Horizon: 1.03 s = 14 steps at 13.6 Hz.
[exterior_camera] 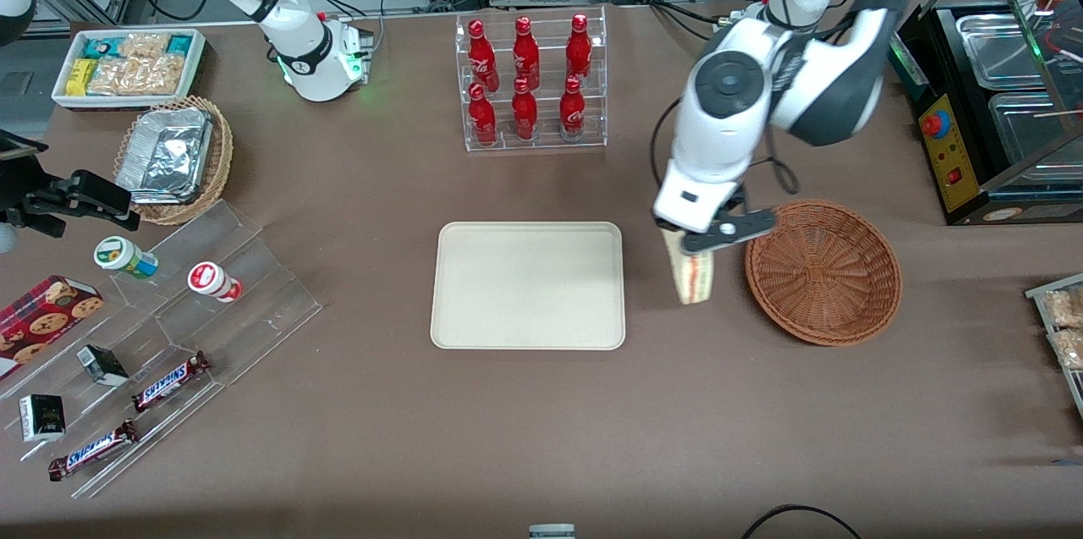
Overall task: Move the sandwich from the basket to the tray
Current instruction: 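Carry the sandwich with the left gripper over the cream tray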
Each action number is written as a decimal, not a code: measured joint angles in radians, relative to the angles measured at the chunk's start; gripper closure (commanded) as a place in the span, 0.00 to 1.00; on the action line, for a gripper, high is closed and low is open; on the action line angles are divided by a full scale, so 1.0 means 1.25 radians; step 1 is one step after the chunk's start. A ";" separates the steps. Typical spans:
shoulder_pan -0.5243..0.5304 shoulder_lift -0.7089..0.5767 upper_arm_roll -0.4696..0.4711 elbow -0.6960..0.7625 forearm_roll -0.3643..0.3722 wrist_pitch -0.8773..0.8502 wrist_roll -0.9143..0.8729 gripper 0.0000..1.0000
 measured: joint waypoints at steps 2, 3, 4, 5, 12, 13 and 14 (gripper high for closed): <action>-0.036 0.050 -0.001 0.008 0.000 0.037 0.010 0.90; -0.053 0.077 0.000 0.013 0.000 0.062 0.014 0.90; -0.072 0.105 0.000 0.025 0.000 0.080 0.015 0.90; -0.087 0.132 0.000 0.044 0.001 0.086 0.015 0.90; -0.117 0.310 0.001 0.154 0.002 0.159 0.015 0.90; -0.117 0.316 0.003 0.158 0.002 0.170 0.015 0.90; -0.117 0.319 0.004 0.159 0.002 0.176 0.015 0.90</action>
